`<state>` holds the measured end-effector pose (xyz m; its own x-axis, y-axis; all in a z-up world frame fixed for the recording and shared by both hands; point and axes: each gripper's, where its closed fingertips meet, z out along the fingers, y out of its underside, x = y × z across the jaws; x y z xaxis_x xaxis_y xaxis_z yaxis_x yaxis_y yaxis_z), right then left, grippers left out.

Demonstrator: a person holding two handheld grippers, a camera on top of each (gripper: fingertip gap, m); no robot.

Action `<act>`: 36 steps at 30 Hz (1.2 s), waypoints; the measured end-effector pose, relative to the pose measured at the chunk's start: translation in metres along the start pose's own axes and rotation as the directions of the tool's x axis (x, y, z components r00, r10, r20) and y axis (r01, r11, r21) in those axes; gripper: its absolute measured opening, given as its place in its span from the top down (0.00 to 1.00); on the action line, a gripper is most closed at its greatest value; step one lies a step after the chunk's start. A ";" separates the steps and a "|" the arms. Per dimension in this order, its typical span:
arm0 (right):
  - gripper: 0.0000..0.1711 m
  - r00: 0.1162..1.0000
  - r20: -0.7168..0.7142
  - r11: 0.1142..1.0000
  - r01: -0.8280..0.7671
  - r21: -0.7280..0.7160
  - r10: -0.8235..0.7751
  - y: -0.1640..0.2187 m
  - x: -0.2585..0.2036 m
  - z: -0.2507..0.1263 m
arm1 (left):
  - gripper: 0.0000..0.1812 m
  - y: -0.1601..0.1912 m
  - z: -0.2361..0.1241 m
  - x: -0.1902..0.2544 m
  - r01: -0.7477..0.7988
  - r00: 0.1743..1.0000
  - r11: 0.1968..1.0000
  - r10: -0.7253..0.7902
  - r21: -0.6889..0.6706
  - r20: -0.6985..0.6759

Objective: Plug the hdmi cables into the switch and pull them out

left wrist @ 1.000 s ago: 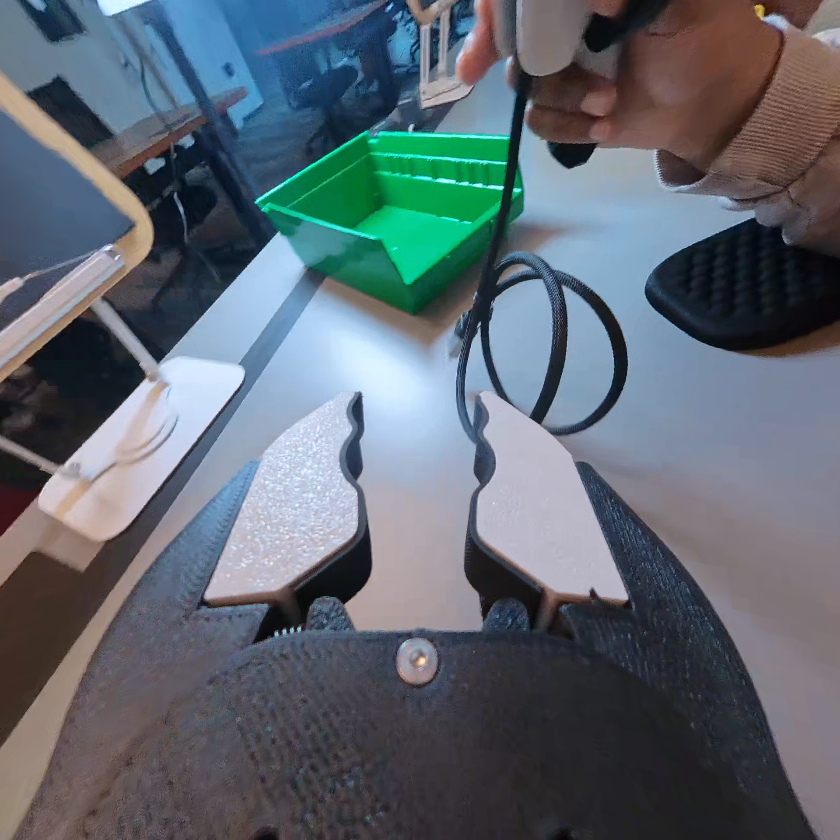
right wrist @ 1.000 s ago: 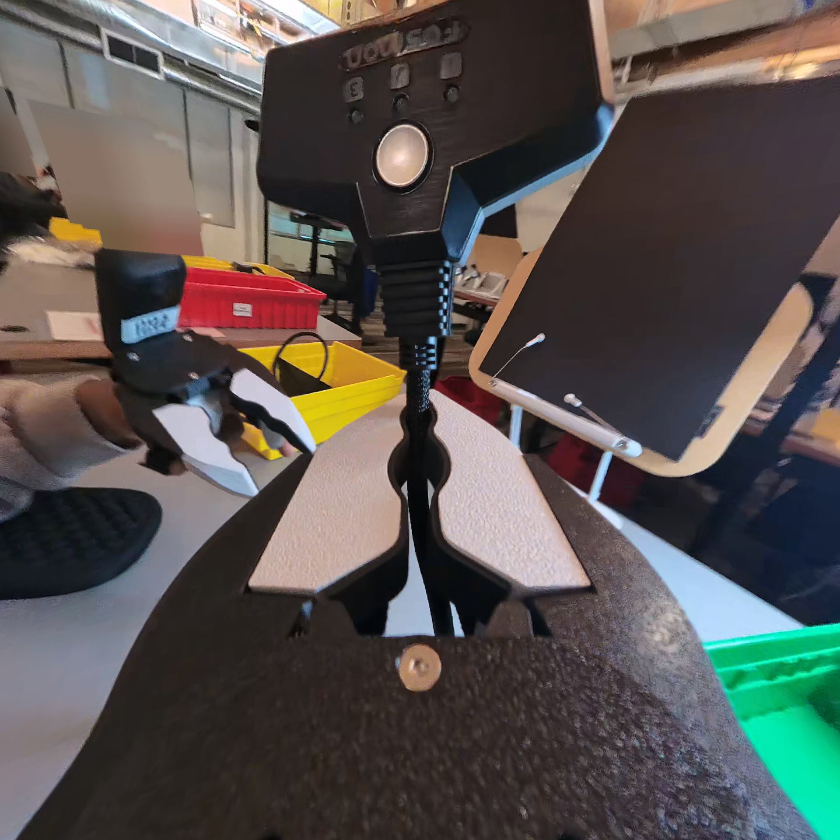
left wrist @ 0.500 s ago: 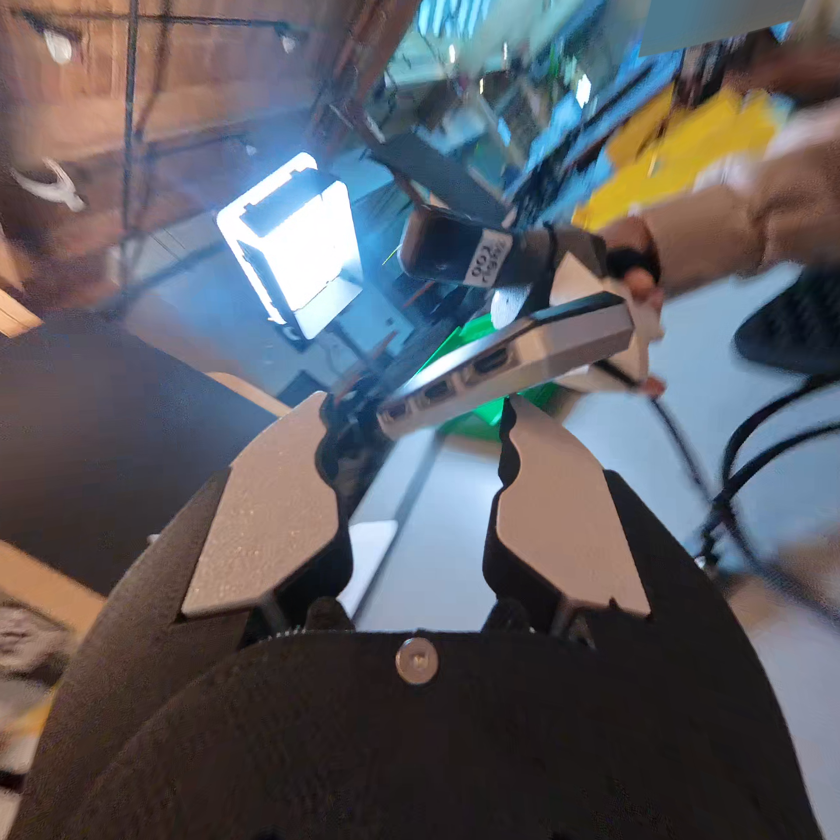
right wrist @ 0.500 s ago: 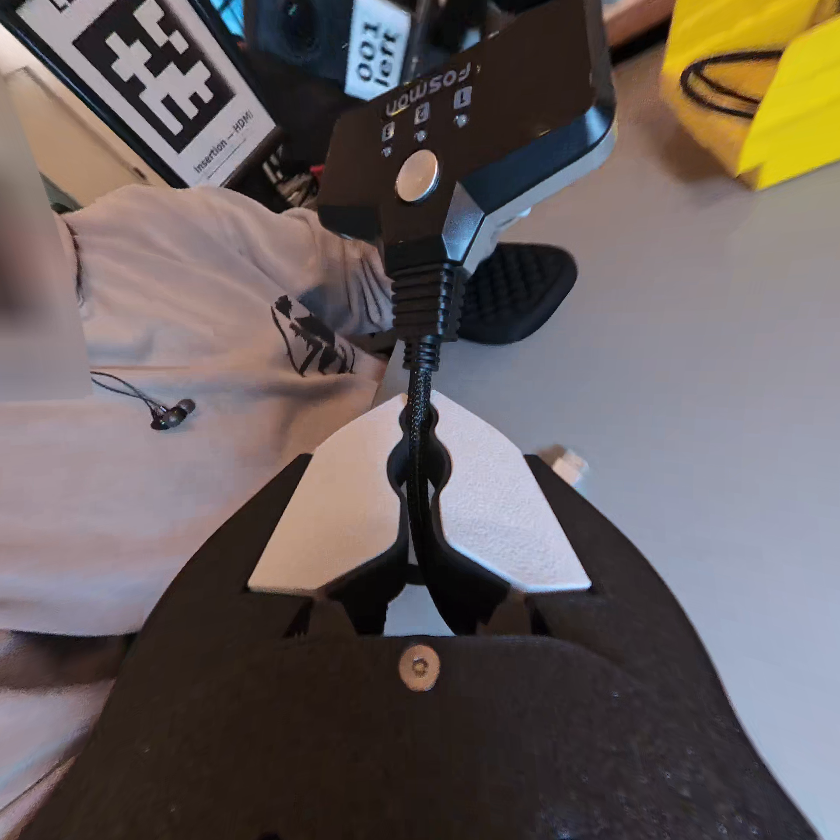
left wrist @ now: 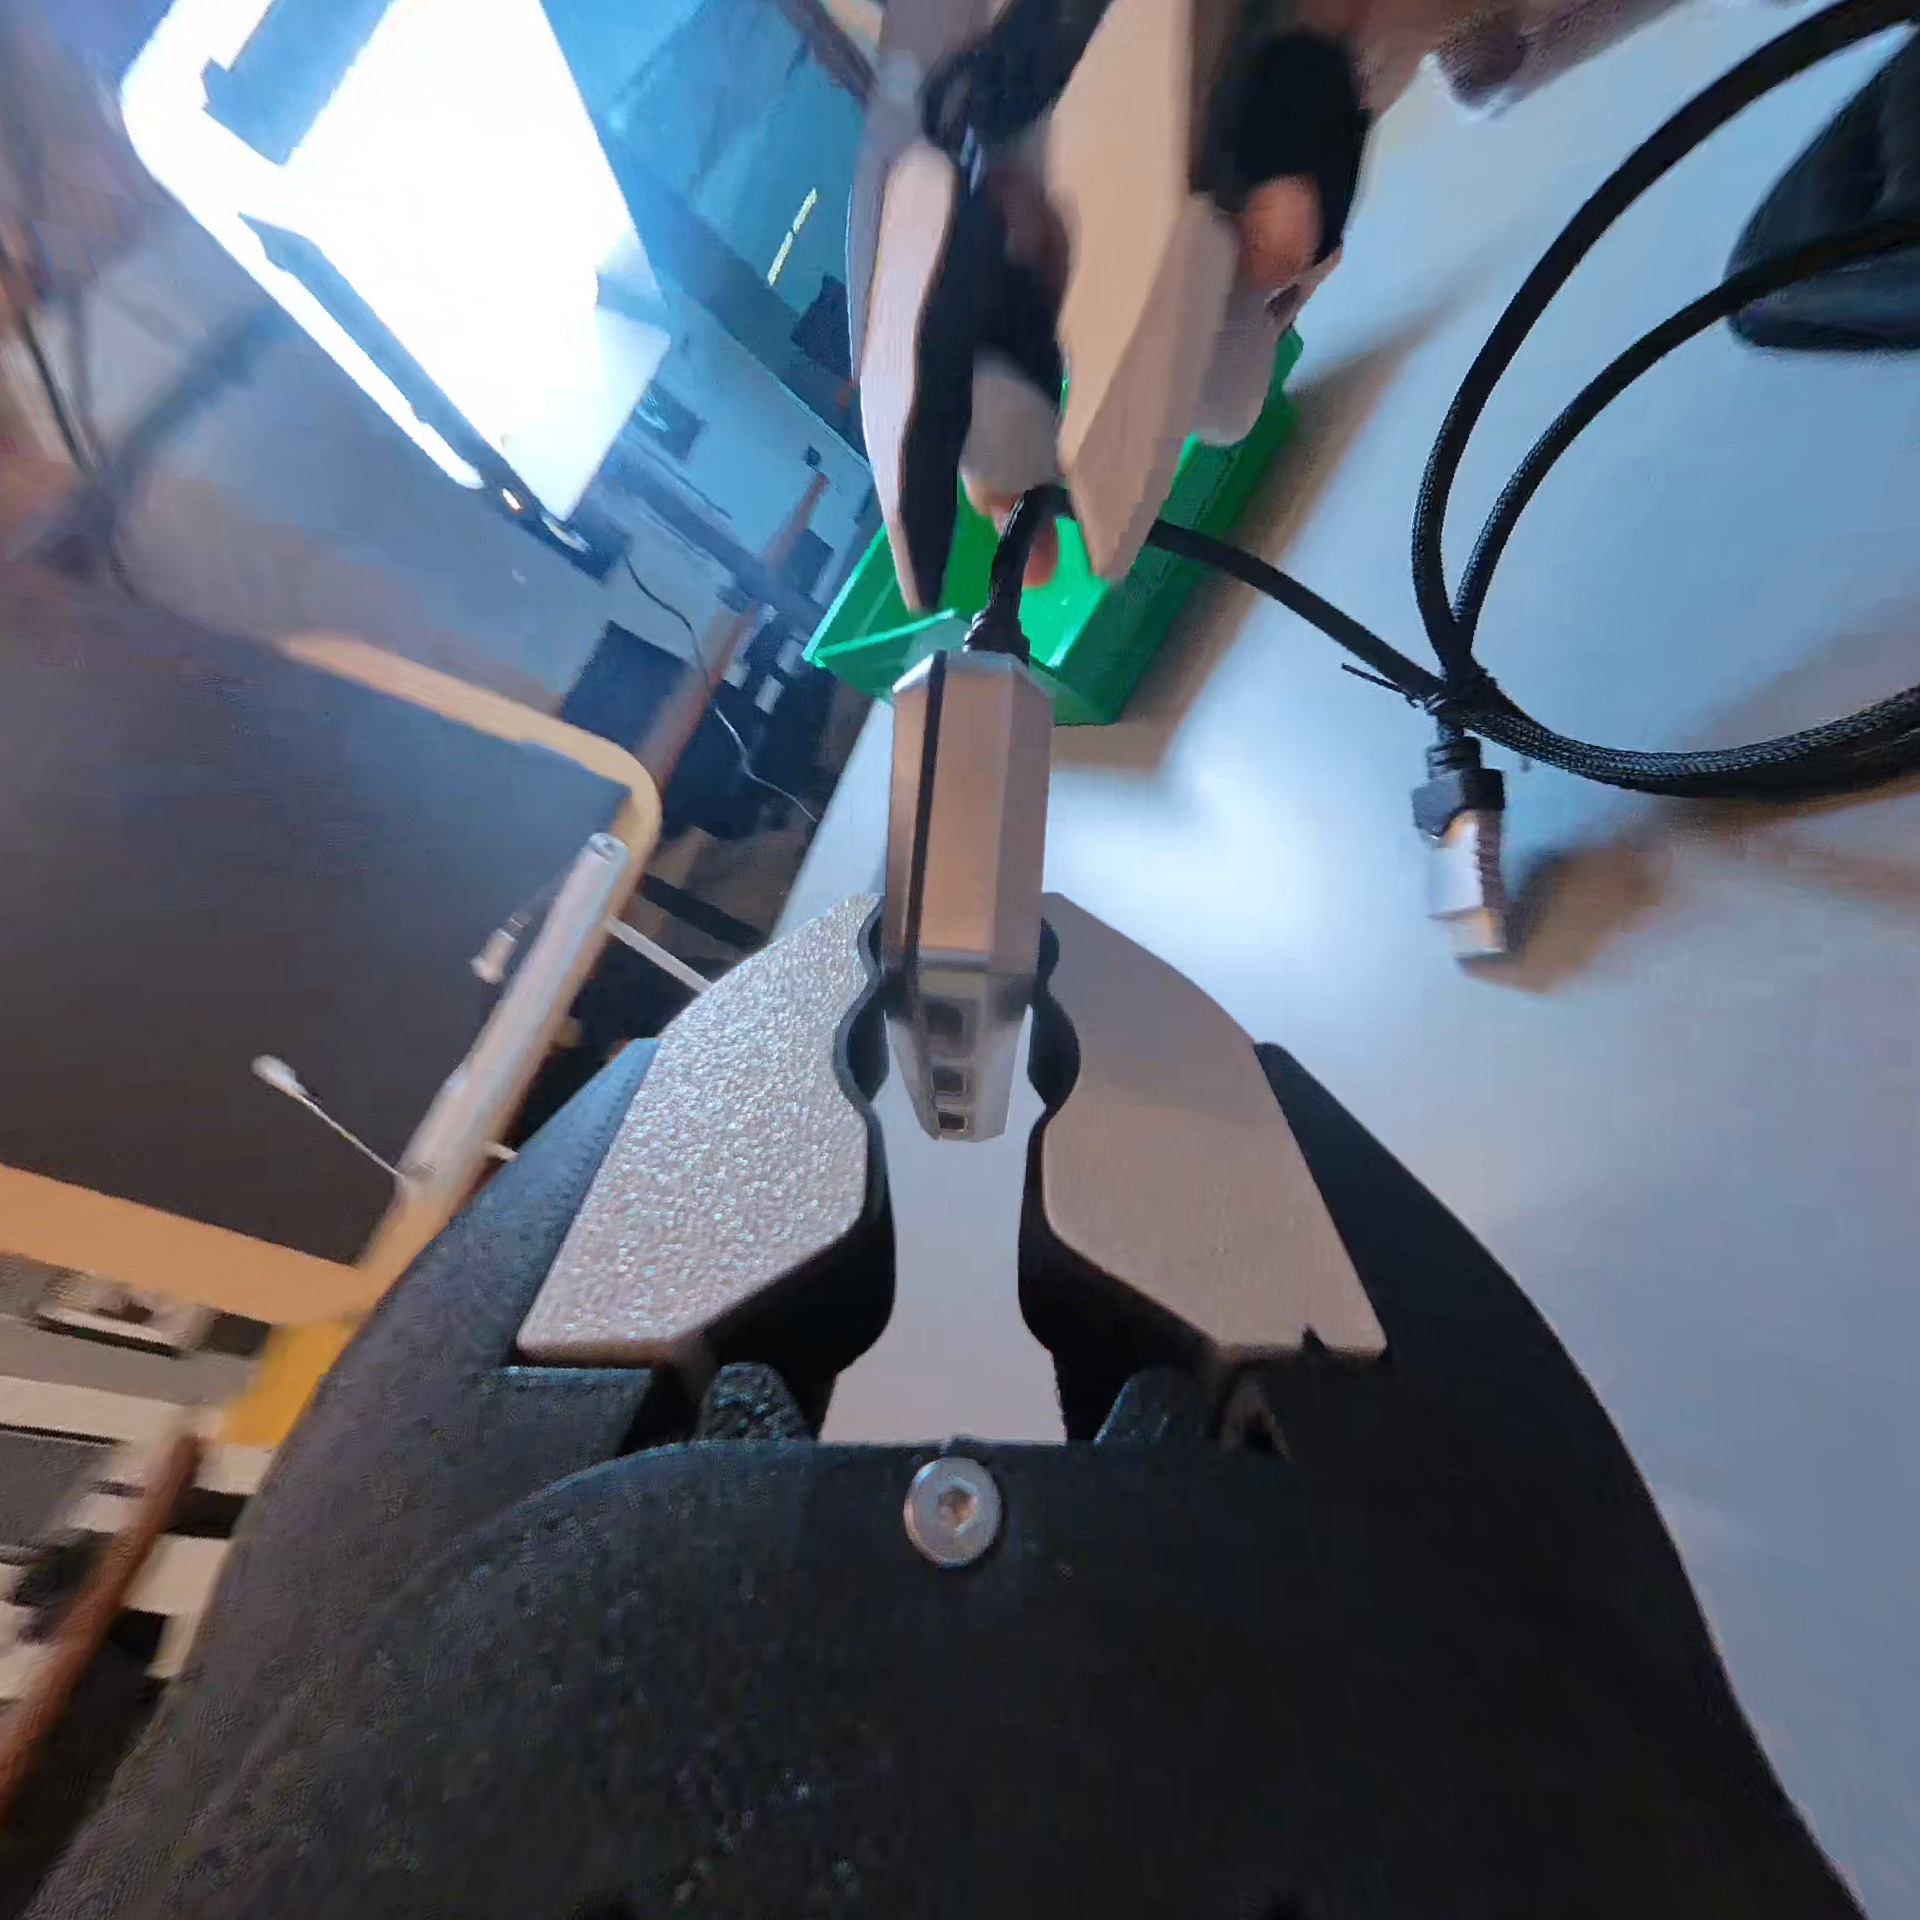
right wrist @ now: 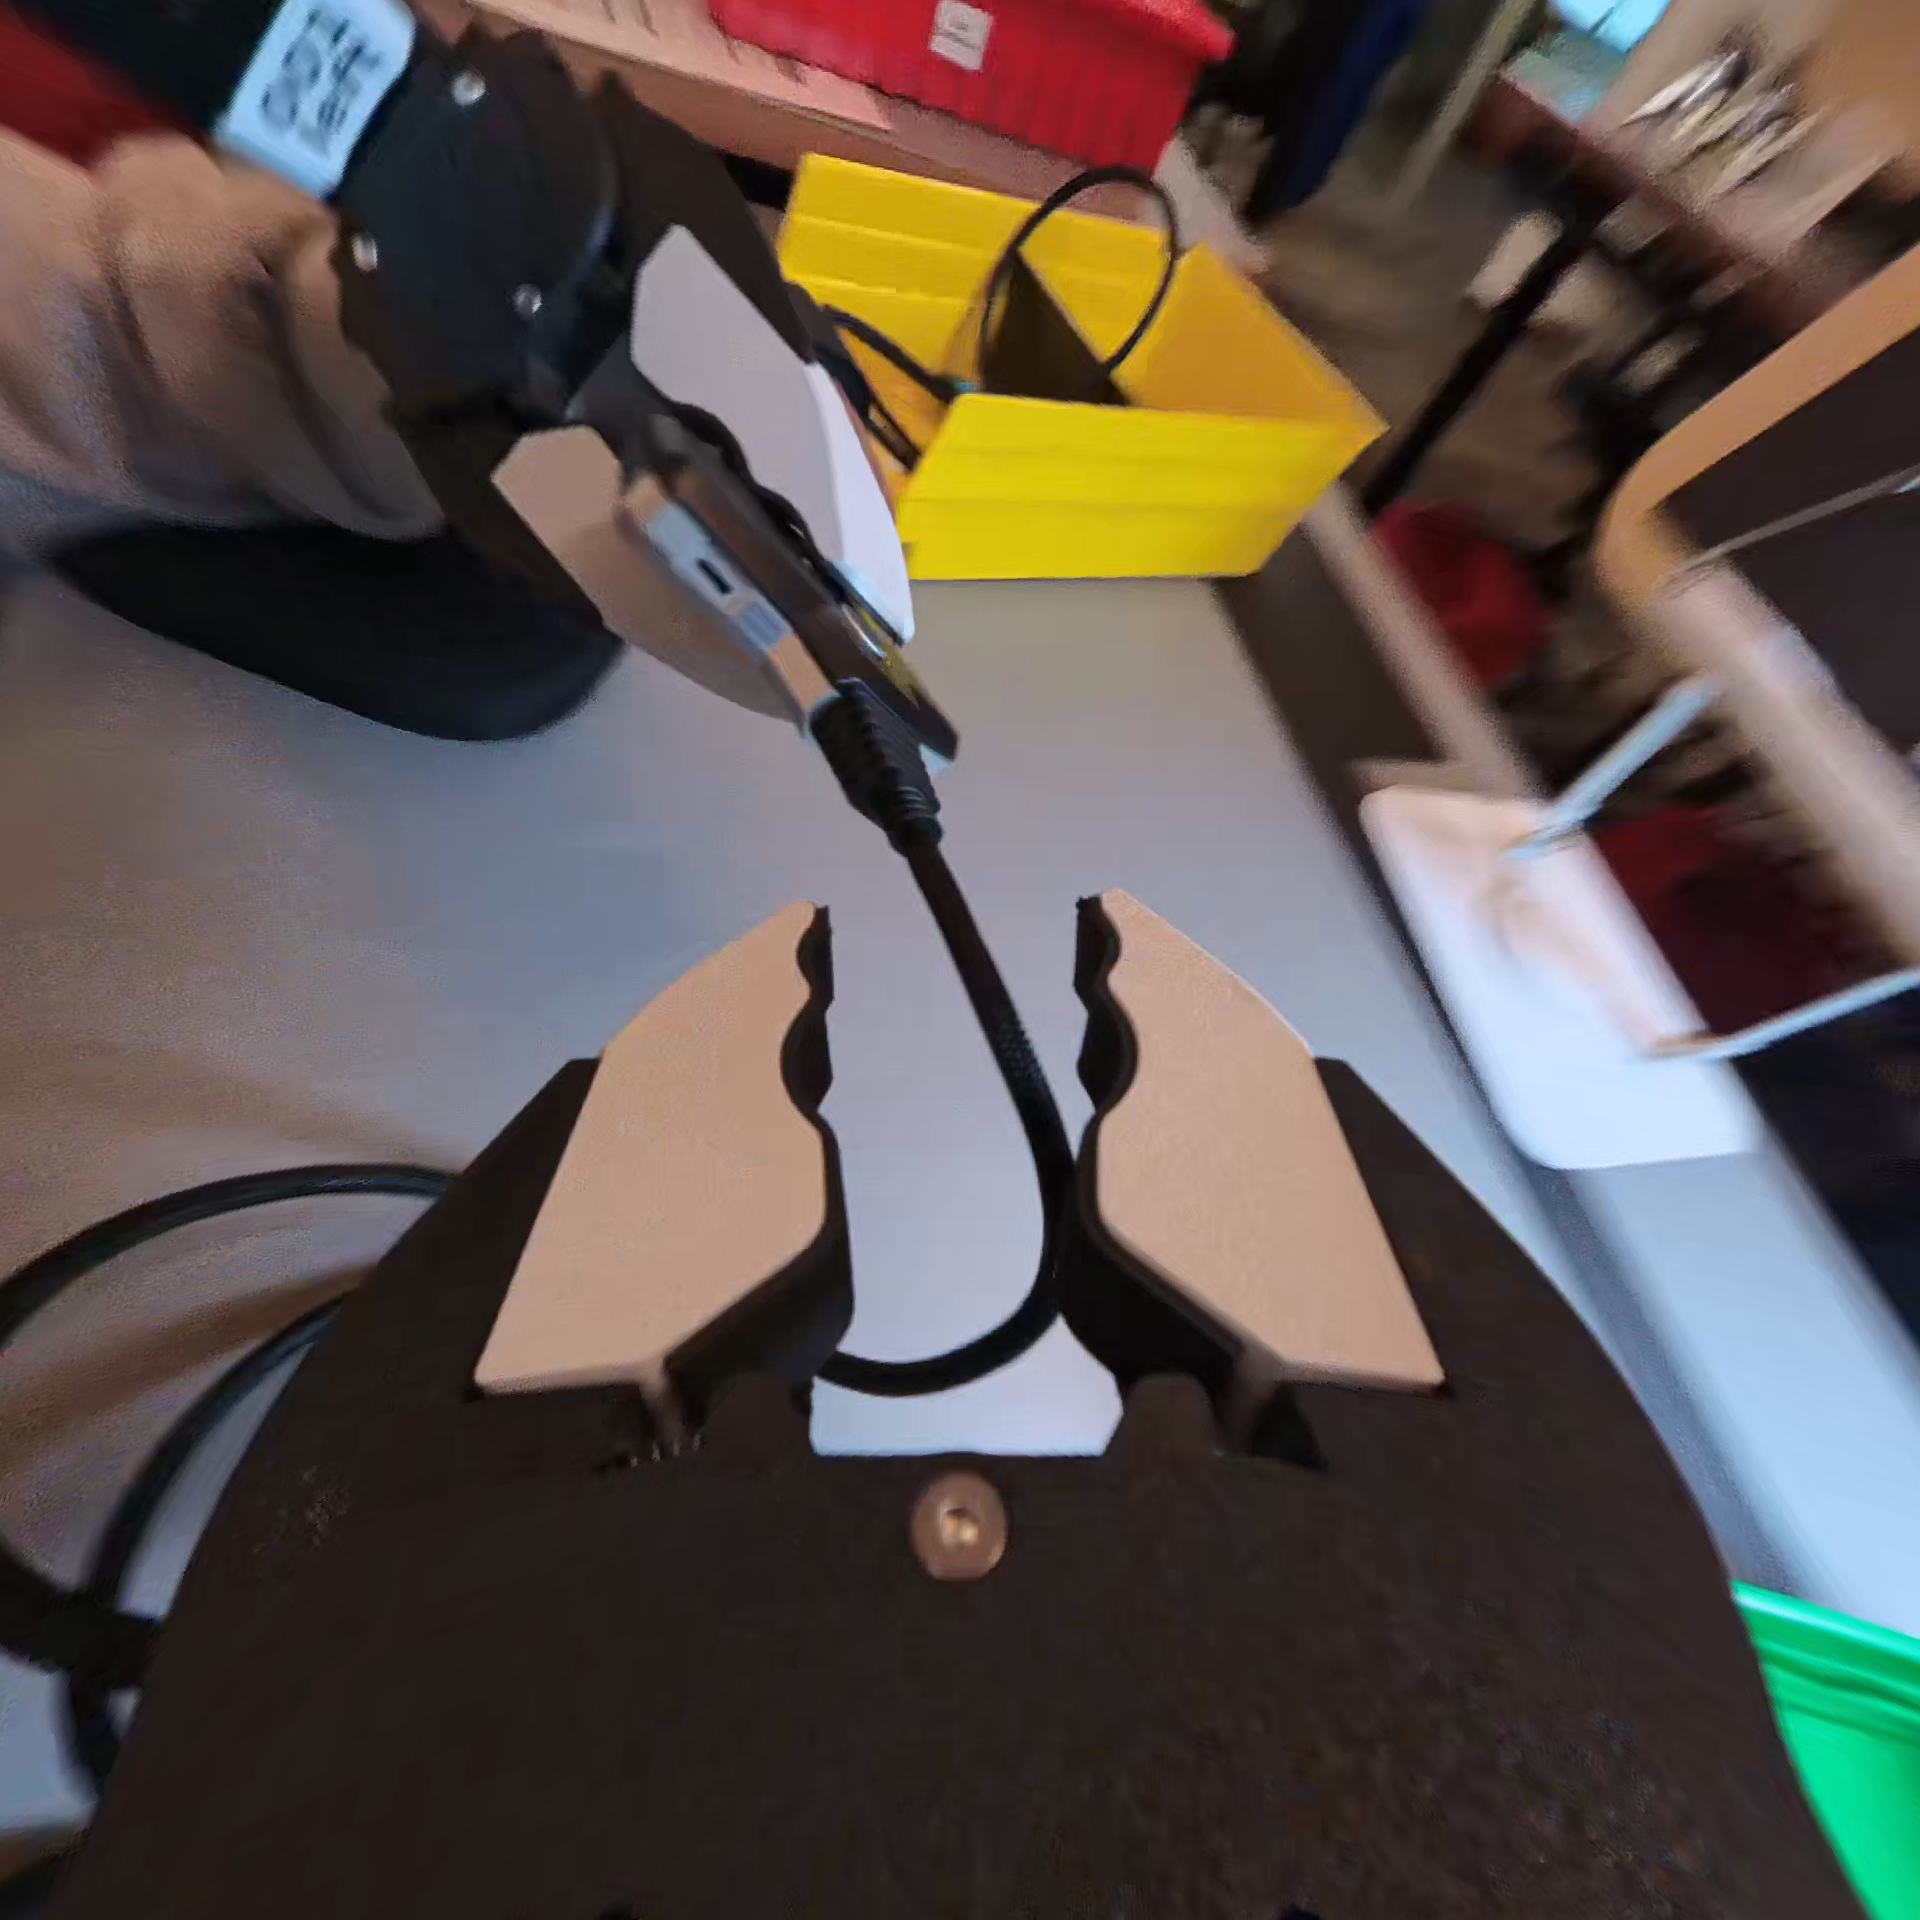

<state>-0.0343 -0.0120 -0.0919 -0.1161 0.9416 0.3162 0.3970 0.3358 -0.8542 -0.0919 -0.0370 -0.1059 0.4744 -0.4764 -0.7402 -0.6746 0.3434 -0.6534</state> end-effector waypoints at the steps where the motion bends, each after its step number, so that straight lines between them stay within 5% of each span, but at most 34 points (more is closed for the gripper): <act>1: 0.74 0.994 -0.067 0.996 0.091 -0.018 -0.092 -0.006 0.001 -0.005 | 0.87 0.004 0.000 -0.002 0.070 0.997 0.998 -0.070 -0.002 -0.012; 5: 0.69 0.947 -0.099 0.948 0.292 -0.123 -0.305 -0.013 -0.021 0.002 | 0.87 0.008 0.007 0.010 0.237 0.965 0.971 -0.236 -0.006 -0.117; 10: 0.70 0.917 -0.024 0.886 0.378 -0.270 -0.399 0.017 -0.042 0.044 | 0.87 0.002 0.015 0.041 0.200 0.954 0.979 -0.204 -0.040 -0.218; 13: 0.78 0.925 0.011 0.882 0.367 -0.295 -0.381 0.027 -0.048 0.055 | 0.87 0.000 0.016 0.050 0.169 0.954 0.985 -0.174 -0.043 -0.245; 17: 0.87 0.945 0.012 0.920 0.322 -0.224 -0.327 0.023 -0.044 0.051 | 0.86 0.000 0.013 0.044 0.233 0.941 0.972 -0.225 0.002 -0.252; 36: 0.86 0.940 -0.005 0.930 0.338 -0.146 -0.342 0.021 -0.042 0.050 | 0.89 0.016 0.010 0.041 0.176 0.957 0.984 -0.179 -0.033 -0.230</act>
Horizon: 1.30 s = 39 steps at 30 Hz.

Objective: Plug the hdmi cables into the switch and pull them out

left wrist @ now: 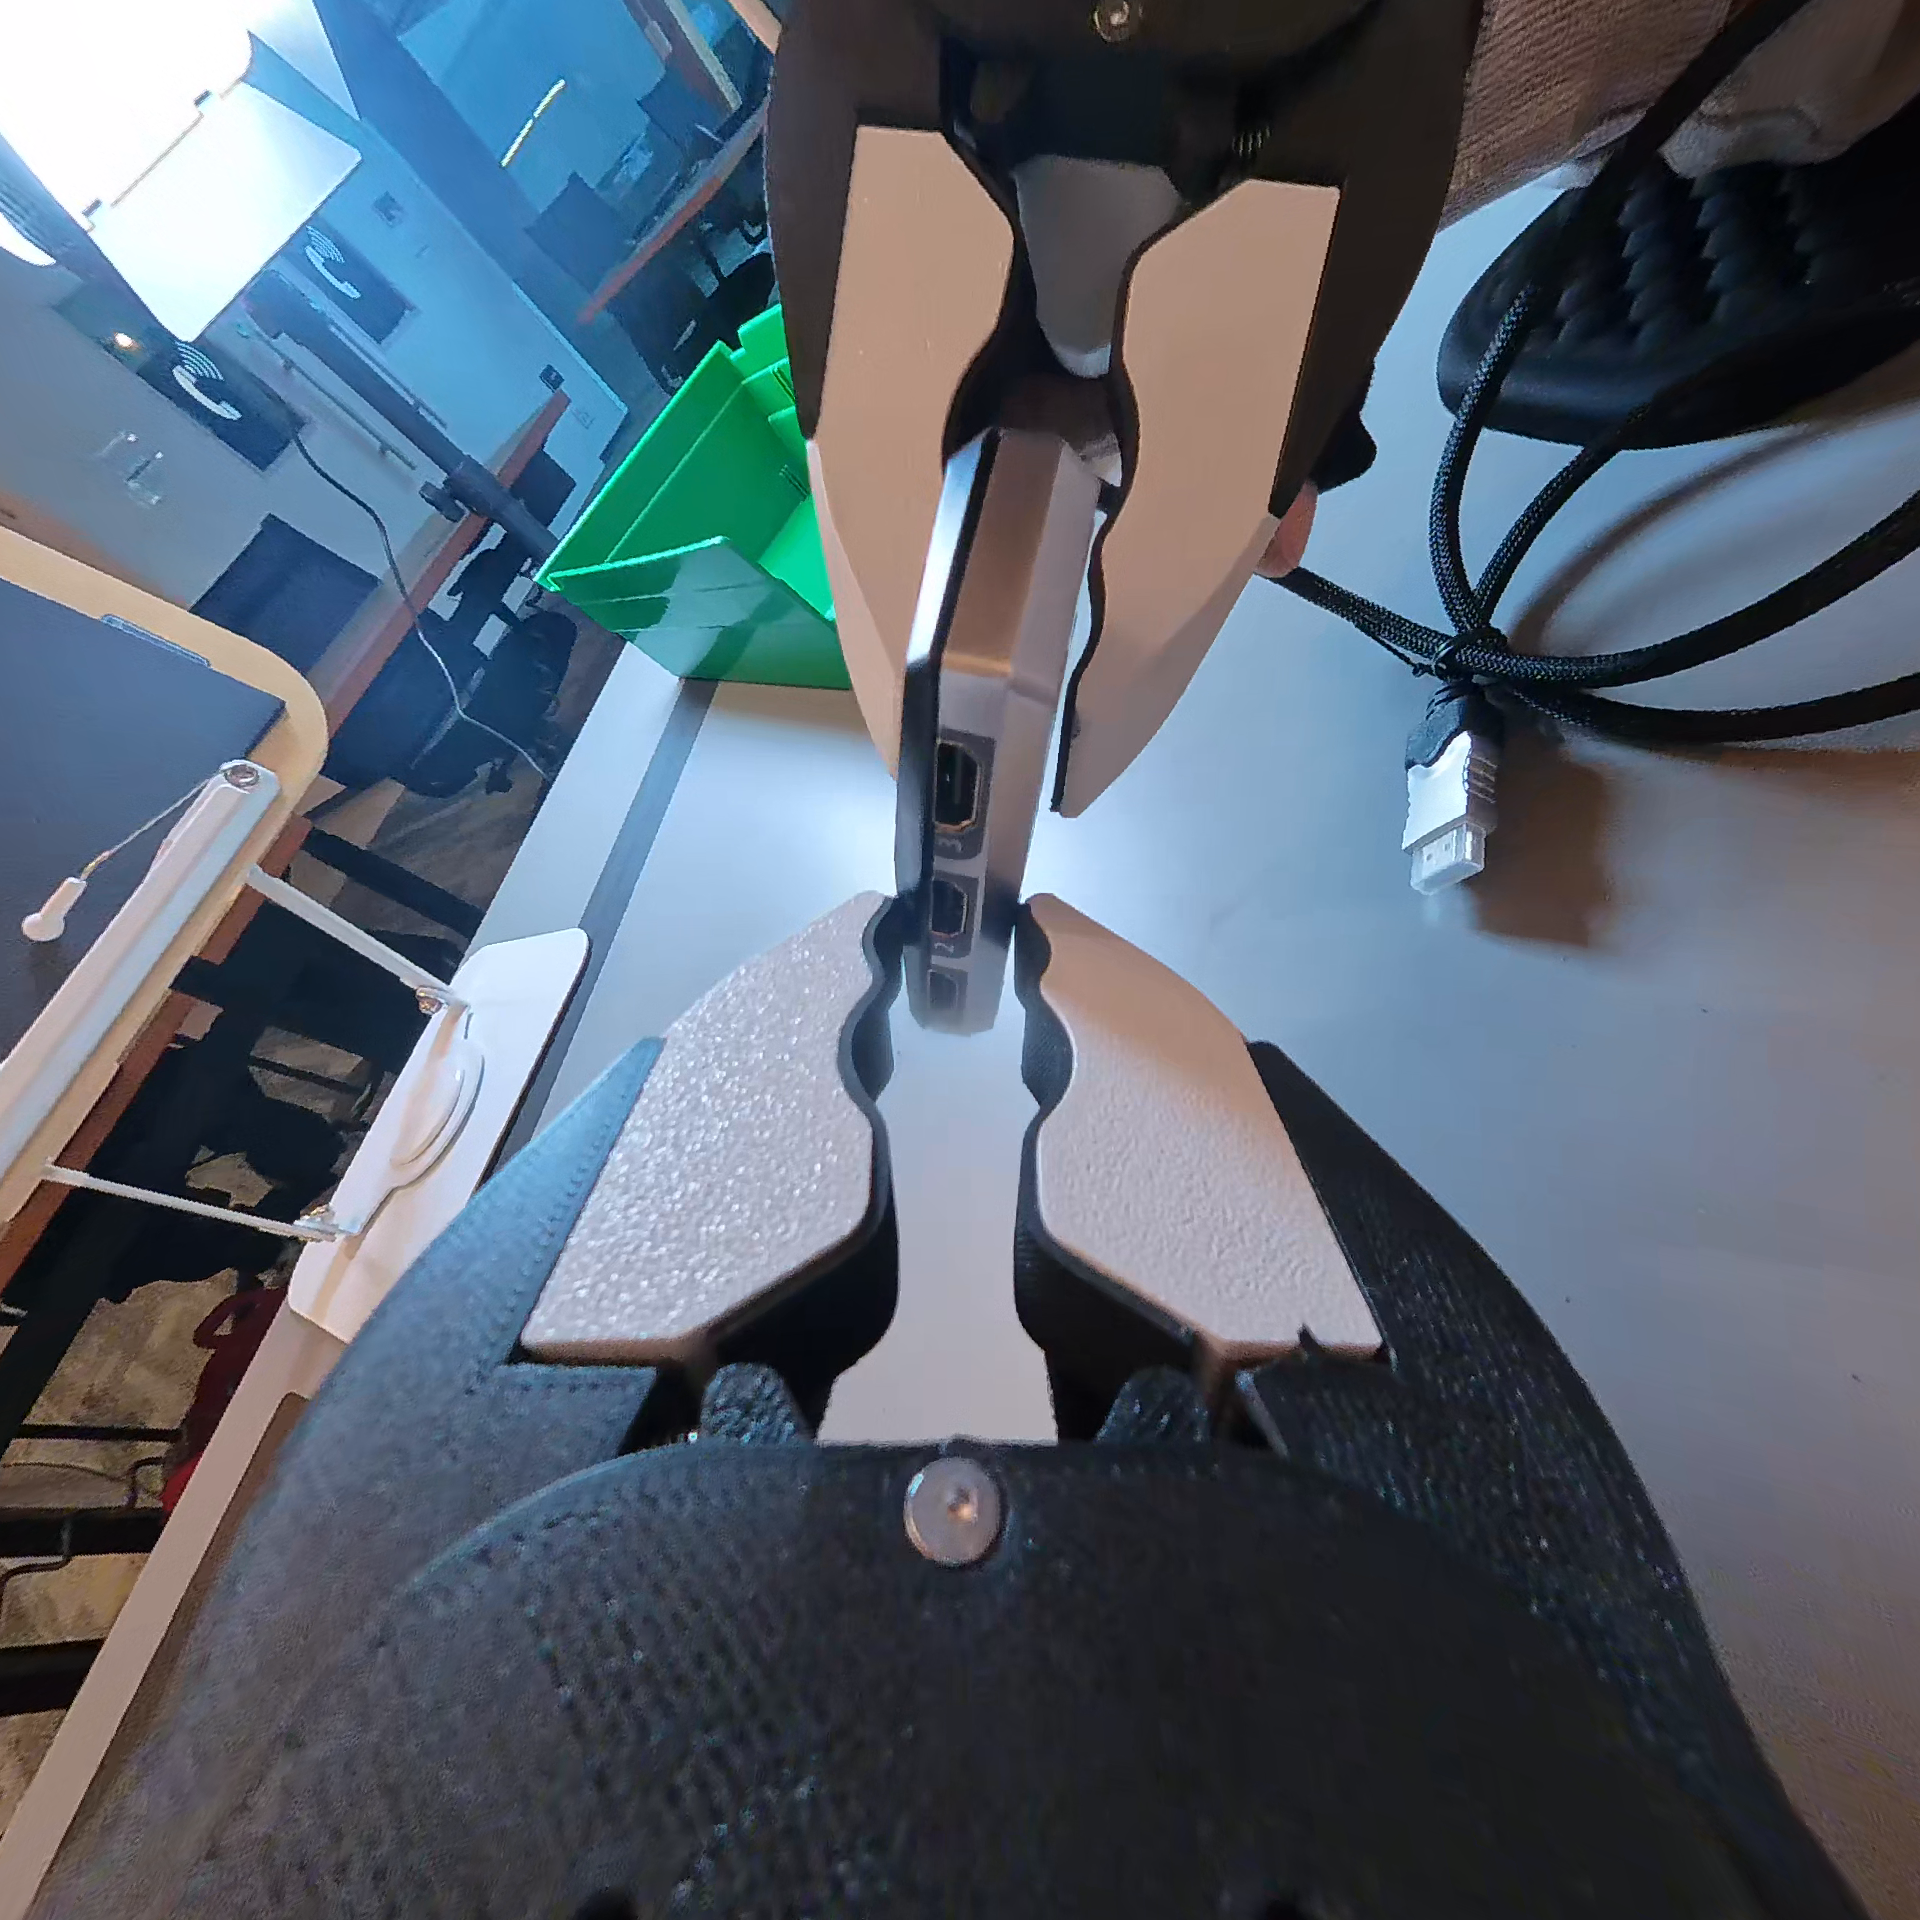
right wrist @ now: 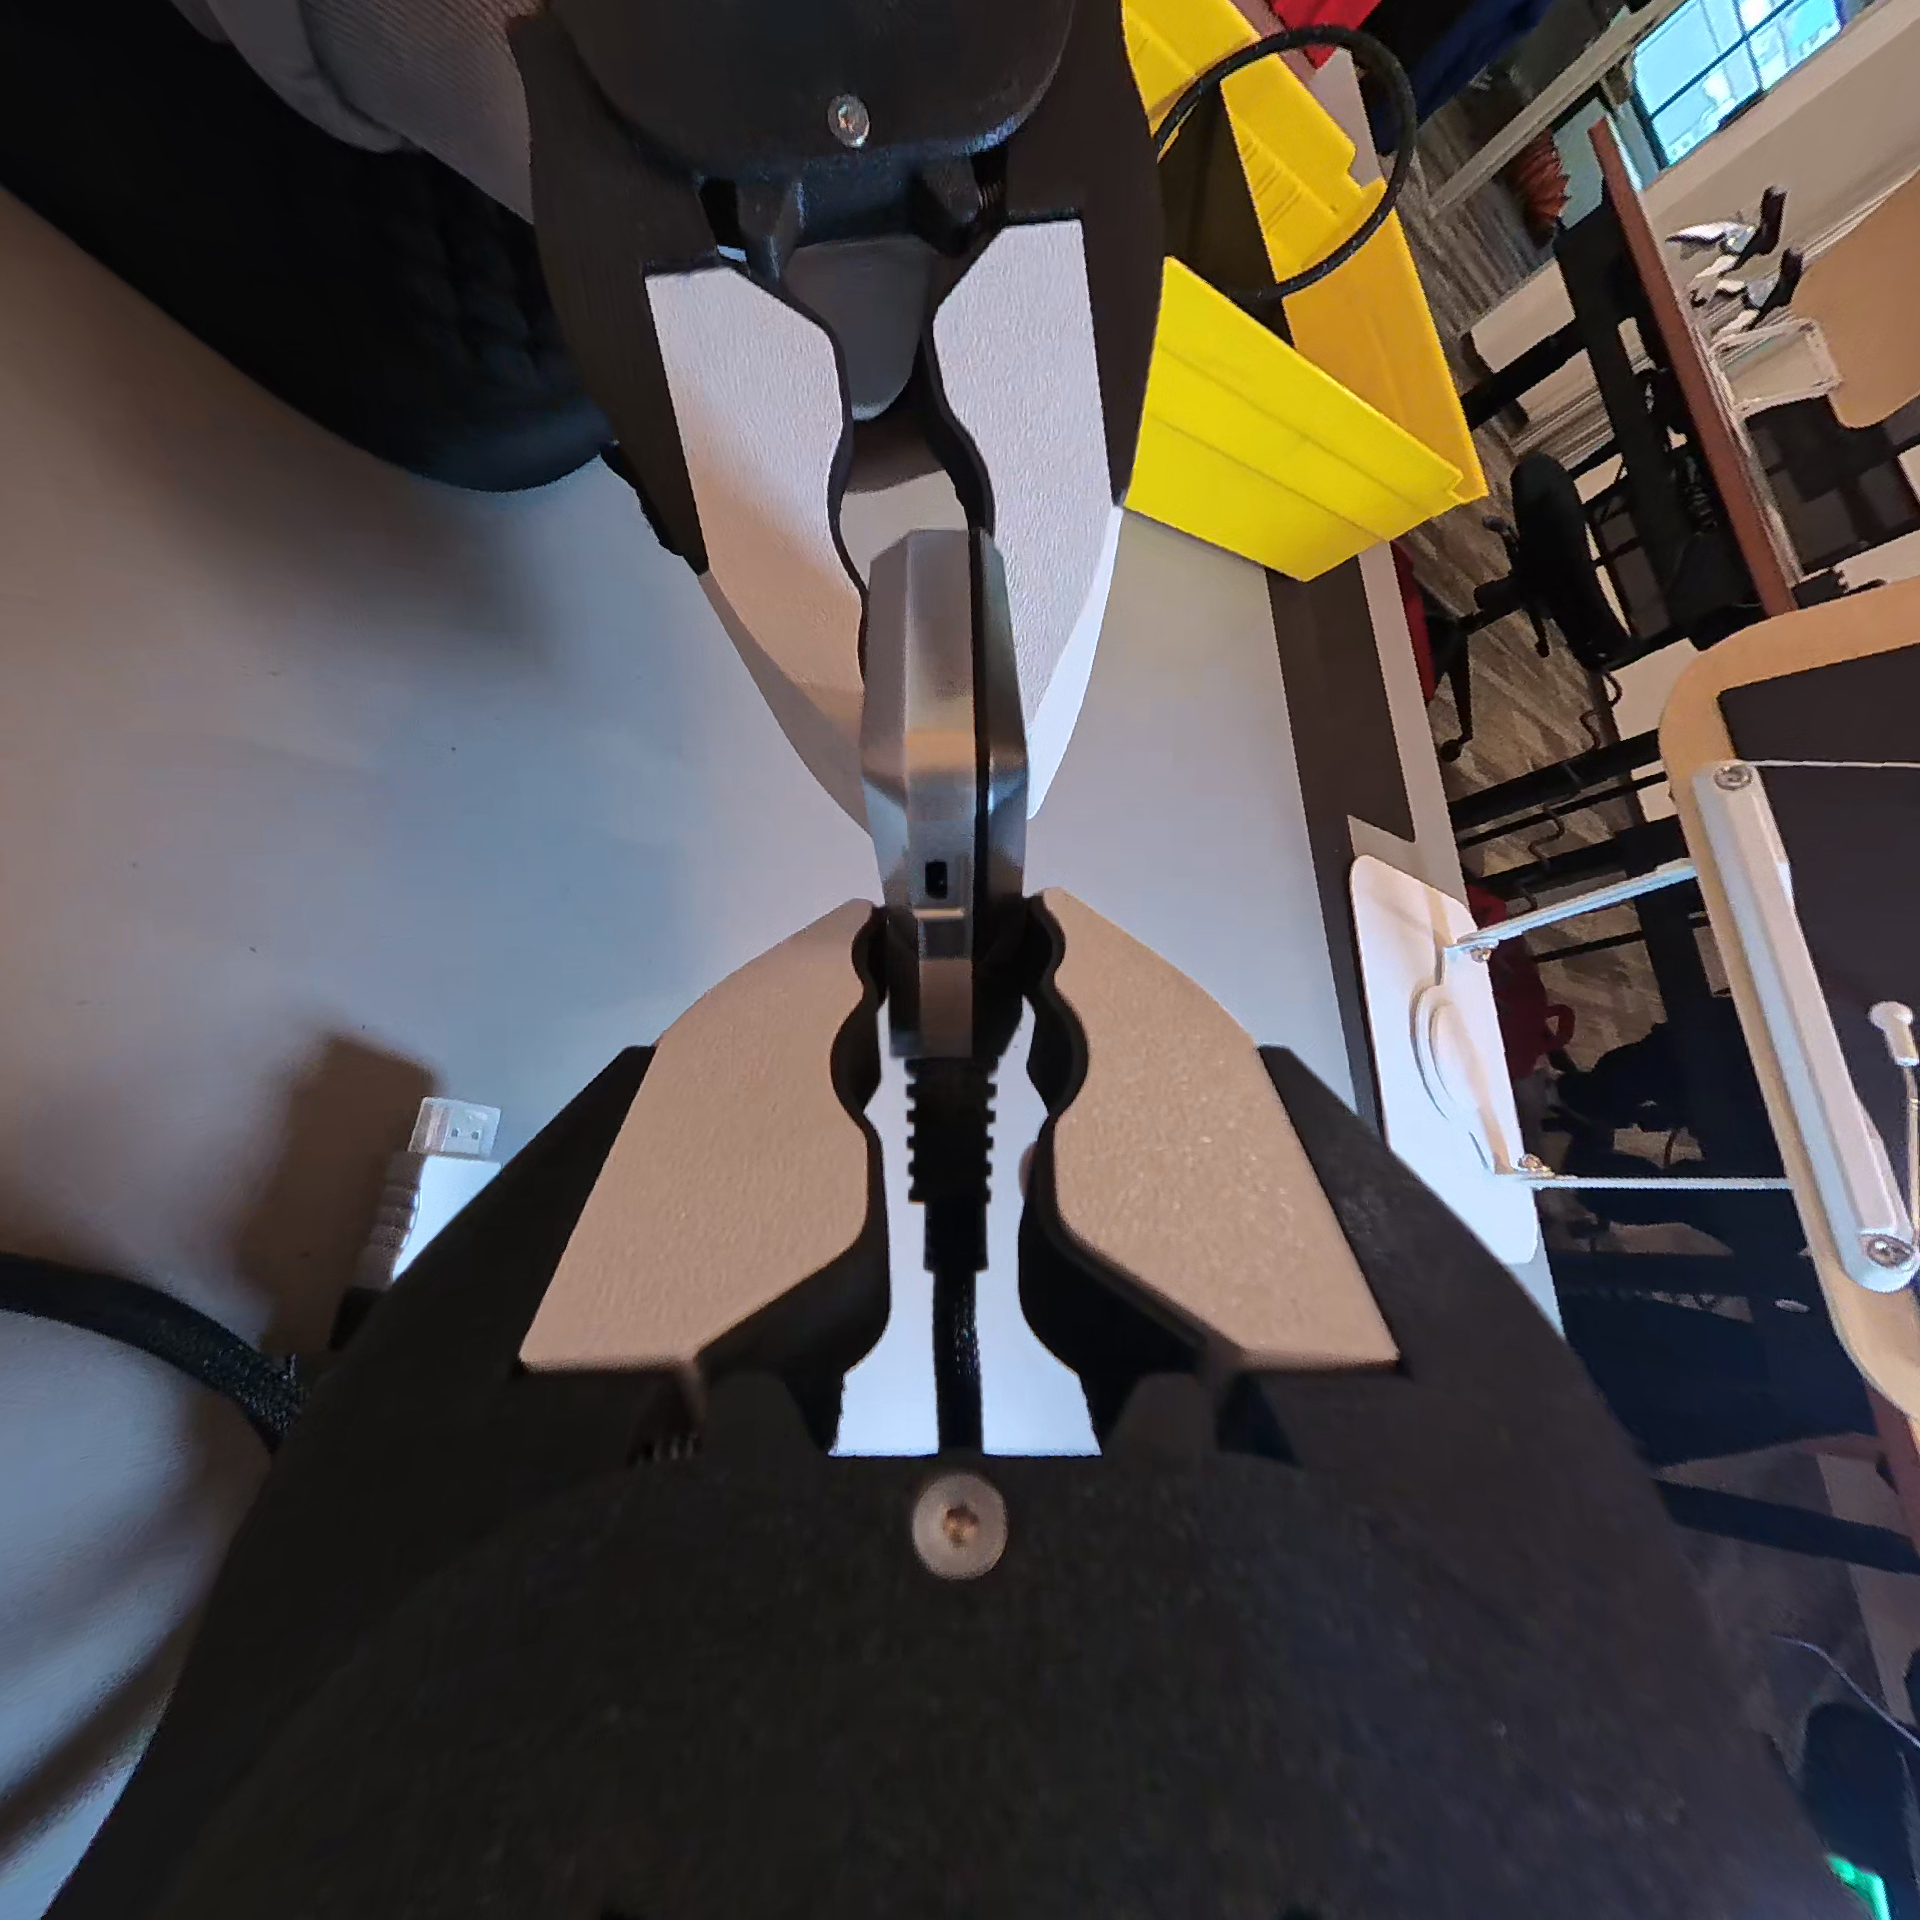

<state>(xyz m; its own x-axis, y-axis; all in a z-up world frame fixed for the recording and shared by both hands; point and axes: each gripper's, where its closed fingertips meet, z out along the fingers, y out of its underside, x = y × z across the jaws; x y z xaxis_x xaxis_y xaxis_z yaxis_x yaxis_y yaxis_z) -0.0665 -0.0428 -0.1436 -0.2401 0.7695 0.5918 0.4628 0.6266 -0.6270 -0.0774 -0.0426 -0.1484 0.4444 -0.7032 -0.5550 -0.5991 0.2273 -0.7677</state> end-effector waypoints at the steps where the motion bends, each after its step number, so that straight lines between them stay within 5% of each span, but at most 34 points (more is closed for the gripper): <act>1: 0.85 1.000 -0.005 1.000 0.003 0.007 -0.003 -0.001 0.000 0.000 | 0.89 0.001 0.000 0.000 -0.005 1.000 1.000 0.005 -0.010 0.000; 13: 0.87 0.996 -0.092 1.000 0.006 -0.003 -0.006 0.005 0.019 -0.011 | 0.87 -0.014 -0.015 -0.021 0.063 0.994 0.991 -0.072 0.115 0.077; 17: 0.87 0.982 -0.164 0.993 -0.078 0.090 0.092 0.005 0.043 -0.040 | 0.85 -0.007 -0.072 -0.094 0.126 0.918 0.980 -0.175 0.155 0.356; 21: 0.87 0.970 -0.190 0.983 -0.125 0.137 0.150 0.014 0.047 -0.062 | 0.87 0.030 -0.170 -0.177 0.287 0.702 0.934 -0.356 0.212 0.617; 26: 0.87 0.959 -0.216 0.977 -0.155 0.147 0.185 0.027 0.040 -0.072 | 0.83 0.128 -0.236 -0.227 0.549 0.575 0.836 -0.393 0.017 0.717; 34: 0.87 0.957 -0.204 0.971 -0.172 0.168 0.205 0.024 0.039 -0.074 | 0.78 0.251 -0.204 -0.213 0.648 0.718 0.589 -0.258 -0.484 0.647; 39: 0.87 0.957 -0.213 0.974 -0.168 0.150 0.198 0.029 0.037 -0.075 | 0.84 0.263 -0.201 -0.226 0.572 0.747 0.575 -0.071 -0.585 0.661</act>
<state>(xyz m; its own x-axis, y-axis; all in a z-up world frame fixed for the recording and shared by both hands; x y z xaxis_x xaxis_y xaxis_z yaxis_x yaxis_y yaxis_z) 0.0018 -0.0056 -0.1024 0.0438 0.8338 0.5504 0.3629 0.5000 -0.7863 -0.4693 0.0404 -0.1609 0.8147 -0.0960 -0.5719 -0.4797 -0.6657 -0.5716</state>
